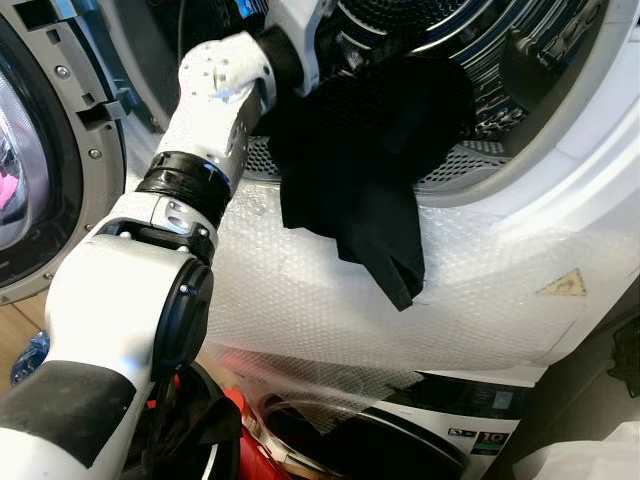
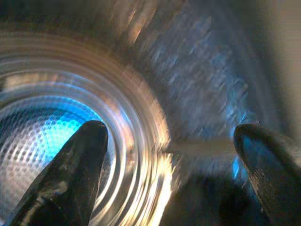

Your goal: Clothes washing

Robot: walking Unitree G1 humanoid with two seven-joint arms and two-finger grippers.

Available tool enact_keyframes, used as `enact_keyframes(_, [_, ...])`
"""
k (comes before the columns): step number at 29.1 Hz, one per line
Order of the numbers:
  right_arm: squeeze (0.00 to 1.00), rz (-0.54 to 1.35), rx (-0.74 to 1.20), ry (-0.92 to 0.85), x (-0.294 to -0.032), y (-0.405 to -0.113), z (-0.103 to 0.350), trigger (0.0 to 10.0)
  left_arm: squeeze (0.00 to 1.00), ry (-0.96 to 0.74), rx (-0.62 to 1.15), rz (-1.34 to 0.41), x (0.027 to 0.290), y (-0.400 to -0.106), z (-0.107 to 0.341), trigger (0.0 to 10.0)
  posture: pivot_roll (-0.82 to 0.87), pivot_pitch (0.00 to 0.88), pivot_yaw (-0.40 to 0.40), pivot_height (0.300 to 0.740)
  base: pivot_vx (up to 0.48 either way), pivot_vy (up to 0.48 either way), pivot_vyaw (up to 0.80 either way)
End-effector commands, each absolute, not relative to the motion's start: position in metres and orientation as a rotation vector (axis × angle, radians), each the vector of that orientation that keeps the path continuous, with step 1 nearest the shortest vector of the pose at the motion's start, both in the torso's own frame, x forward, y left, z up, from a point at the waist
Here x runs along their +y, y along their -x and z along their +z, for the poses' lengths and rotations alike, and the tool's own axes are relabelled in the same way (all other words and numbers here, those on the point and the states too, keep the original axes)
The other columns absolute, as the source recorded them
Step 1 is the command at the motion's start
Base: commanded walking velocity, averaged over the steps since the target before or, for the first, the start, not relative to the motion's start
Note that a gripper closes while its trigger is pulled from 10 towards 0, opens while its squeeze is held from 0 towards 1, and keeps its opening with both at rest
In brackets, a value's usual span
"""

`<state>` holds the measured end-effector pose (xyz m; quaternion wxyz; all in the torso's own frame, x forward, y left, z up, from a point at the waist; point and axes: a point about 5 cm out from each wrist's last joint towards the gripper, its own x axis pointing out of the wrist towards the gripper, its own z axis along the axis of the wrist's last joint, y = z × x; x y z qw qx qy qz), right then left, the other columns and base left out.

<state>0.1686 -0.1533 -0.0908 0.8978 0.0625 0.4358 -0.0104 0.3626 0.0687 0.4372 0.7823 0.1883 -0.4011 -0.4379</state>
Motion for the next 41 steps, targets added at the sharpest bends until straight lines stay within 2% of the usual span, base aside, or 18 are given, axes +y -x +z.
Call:
enact_keyframes(1, [0.00,-0.022,0.916,-0.148,-0.148,-0.167,-0.092,10.0,0.00,-0.444,-0.915,-0.996,0.076,-0.354,0.444,10.0,0.11,0.000,0.131,0.740,0.000,0.000,0.00])
enact_keyframes(6, [0.00,-0.016,0.905,-0.151,-0.145,-0.173,-0.089,10.0,0.00,-0.444,-0.923,-1.157,0.082,-0.332,0.433,10.0,0.12,0.000,0.131,0.740,0.000,0.000,0.00])
enact_keyframes(10, [0.00,-0.010,0.905,-0.155,-0.143,-0.174,-0.089,10.0,0.00,-0.541,-0.888,-1.172,0.100,-0.317,0.421,10.0,0.14,0.000,0.124,0.740,0.000,0.000,0.00])
enact_keyframes(11, [0.00,-0.005,0.906,-0.154,-0.142,-0.174,-0.089,10.0,0.00,-0.521,-0.856,-1.190,0.112,-0.307,0.421,10.0,0.15,0.000,0.125,0.740,0.000,0.000,0.00])
enact_keyframes(15, [0.00,-0.004,0.907,-0.154,-0.142,-0.175,-0.089,10.0,0.00,-0.524,-0.803,-1.171,0.127,-0.298,0.417,10.0,0.16,0.000,0.124,0.740,0.000,0.000,0.00])
enact_keyframes(16, [0.00,-0.005,0.908,-0.152,-0.142,-0.175,-0.089,10.0,0.75,-0.534,-0.710,-1.155,0.139,-0.286,0.400,10.0,0.18,0.000,0.117,0.740,0.000,0.000,0.00])
enact_keyframes(17, [0.00,-0.005,0.908,-0.151,-0.142,-0.176,-0.089,10.0,0.75,-0.534,-0.676,-1.144,0.142,-0.281,0.394,10.0,0.18,0.000,0.117,0.740,0.000,0.000,0.00])
enact_keyframes(18, [0.00,-0.004,0.909,-0.148,-0.143,-0.176,-0.089,10.0,1.00,-0.538,-0.654,-1.121,0.143,-0.278,0.387,10.0,0.21,0.000,0.111,0.740,0.000,0.000,0.00])
enact_keyframes(19, [0.00,0.000,0.909,-0.142,-0.143,-0.176,-0.088,10.0,1.00,-0.581,-0.646,-1.078,0.143,-0.278,0.379,10.0,0.22,0.000,0.106,0.740,0.000,0.000,0.00])
enact_keyframes(21, [0.00,0.006,0.907,-0.125,-0.144,-0.179,-0.087,10.0,1.00,-0.819,-0.633,-0.977,0.142,-0.272,0.344,10.0,0.24,0.000,0.101,0.740,0.000,0.000,0.00])
enact_keyframes(23, [0.00,0.007,0.903,-0.117,-0.144,-0.181,-0.086,10.0,1.00,-0.918,-0.622,-0.950,0.141,-0.264,0.323,10.0,0.26,0.000,0.096,0.740,0.000,0.000,0.00])
enact_keyframes(29, [0.00,0.017,0.881,-0.111,-0.141,-0.190,-0.082,10.0,1.00,-1.019,-0.620,-0.856,0.148,-0.243,0.291,10.0,0.28,0.000,0.088,0.740,0.000,0.000,0.00])
enact_keyframes(34, [0.00,0.021,0.875,-0.104,-0.142,-0.191,-0.081,10.0,1.00,-1.148,-0.589,-0.857,0.148,-0.231,0.270,10.0,0.30,0.000,0.075,0.740,0.000,0.000,0.00])
enact_keyframes(41, [0.00,0.017,0.878,-0.097,-0.144,-0.190,-0.082,10.0,1.00,-1.038,-0.575,-0.826,0.149,-0.232,0.255,10.0,0.29,0.000,0.069,0.740,0.000,0.000,0.00])
